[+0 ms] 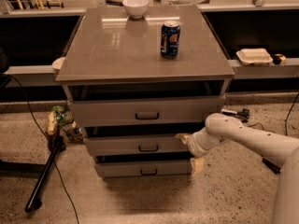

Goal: Open middle drawer

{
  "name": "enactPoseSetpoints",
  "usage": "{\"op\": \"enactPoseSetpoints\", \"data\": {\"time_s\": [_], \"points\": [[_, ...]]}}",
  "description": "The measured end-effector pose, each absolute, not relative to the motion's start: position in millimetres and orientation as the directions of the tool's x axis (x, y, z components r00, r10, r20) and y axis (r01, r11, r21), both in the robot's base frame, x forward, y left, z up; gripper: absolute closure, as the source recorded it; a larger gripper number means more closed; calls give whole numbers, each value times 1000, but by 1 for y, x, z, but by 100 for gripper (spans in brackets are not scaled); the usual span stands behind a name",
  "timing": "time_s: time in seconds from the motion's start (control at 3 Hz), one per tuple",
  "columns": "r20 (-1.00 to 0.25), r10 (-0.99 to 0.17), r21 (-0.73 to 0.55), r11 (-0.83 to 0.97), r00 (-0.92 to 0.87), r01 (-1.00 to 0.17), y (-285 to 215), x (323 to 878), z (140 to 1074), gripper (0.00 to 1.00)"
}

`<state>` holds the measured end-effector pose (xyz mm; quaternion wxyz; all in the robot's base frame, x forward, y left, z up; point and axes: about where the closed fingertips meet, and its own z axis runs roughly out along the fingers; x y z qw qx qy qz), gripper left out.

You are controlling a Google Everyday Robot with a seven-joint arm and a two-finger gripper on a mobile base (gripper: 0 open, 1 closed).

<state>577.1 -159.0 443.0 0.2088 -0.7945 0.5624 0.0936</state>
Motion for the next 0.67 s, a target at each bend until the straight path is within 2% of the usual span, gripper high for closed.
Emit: {"op": "enactPoseSetpoints", "data": {"time_s": [0.67], "points": [[-396,-859,-267,-231,324,-936,-158,615,422,0]]}}
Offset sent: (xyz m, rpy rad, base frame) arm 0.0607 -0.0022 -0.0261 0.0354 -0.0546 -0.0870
